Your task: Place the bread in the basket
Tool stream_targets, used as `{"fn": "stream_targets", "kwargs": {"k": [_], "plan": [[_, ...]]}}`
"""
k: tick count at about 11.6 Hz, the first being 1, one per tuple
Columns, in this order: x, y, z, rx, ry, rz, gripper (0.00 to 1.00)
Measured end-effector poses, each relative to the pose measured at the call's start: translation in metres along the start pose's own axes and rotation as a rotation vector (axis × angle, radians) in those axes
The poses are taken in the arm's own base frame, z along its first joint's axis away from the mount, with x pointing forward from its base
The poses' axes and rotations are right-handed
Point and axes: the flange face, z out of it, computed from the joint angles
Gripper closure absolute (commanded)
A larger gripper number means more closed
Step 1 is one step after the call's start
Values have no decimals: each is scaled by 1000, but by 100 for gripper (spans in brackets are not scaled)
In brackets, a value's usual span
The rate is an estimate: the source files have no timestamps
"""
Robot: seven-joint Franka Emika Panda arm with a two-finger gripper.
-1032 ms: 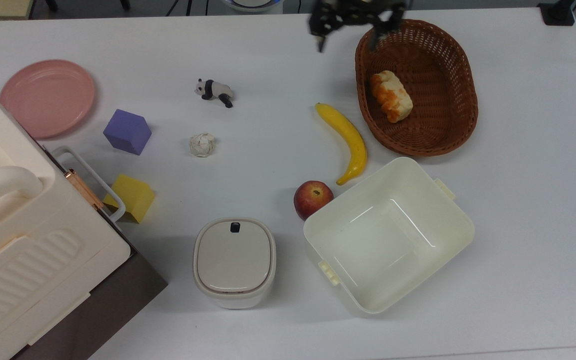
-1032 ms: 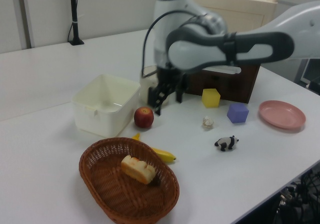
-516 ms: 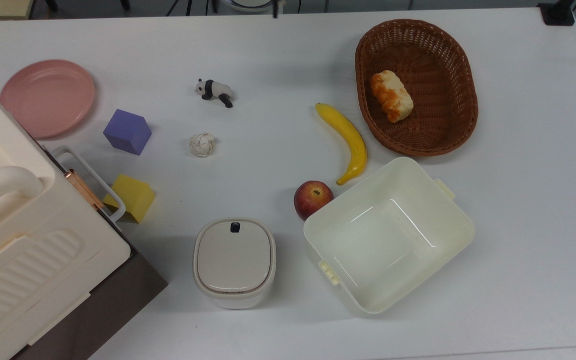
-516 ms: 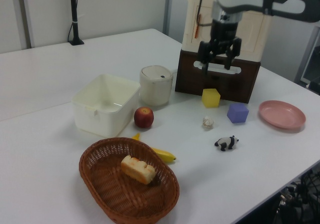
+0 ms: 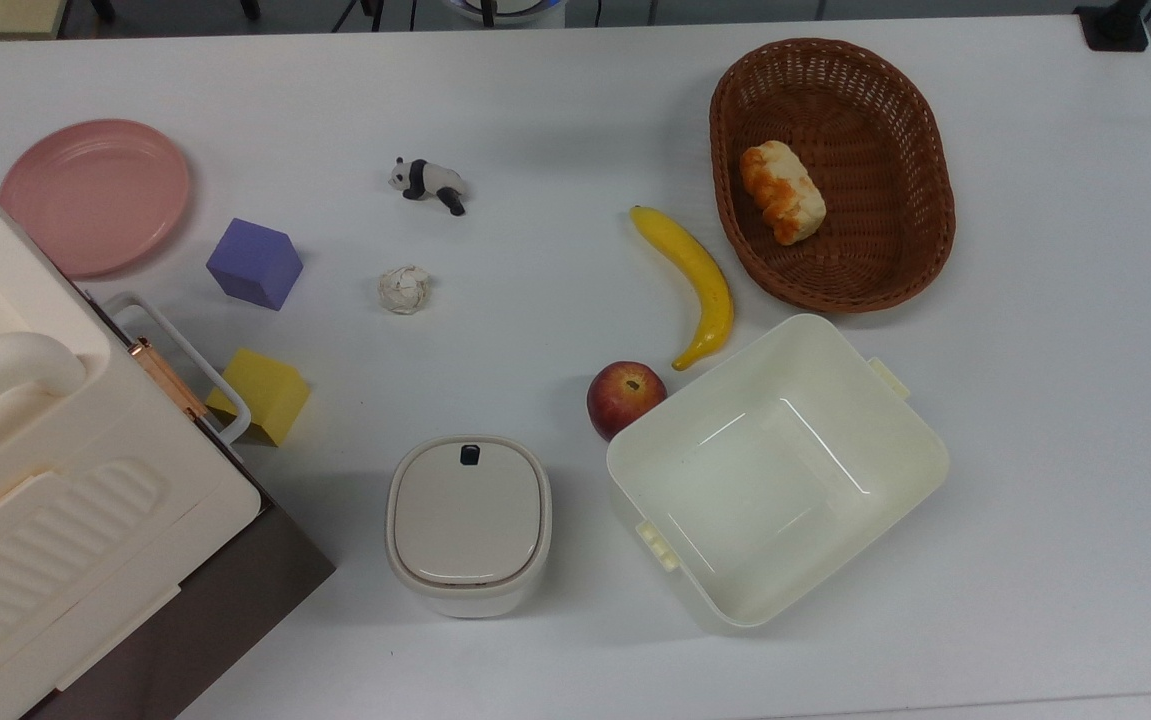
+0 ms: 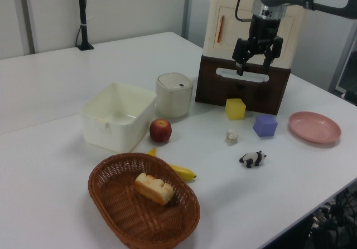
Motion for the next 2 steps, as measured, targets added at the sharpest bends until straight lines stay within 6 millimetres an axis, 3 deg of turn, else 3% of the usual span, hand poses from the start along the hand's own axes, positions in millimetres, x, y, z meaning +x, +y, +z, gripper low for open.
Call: {"fn": "stream_targets", "kwargs": {"k": [2], "plan": [[1, -1, 2, 7, -4, 0, 0]]}}
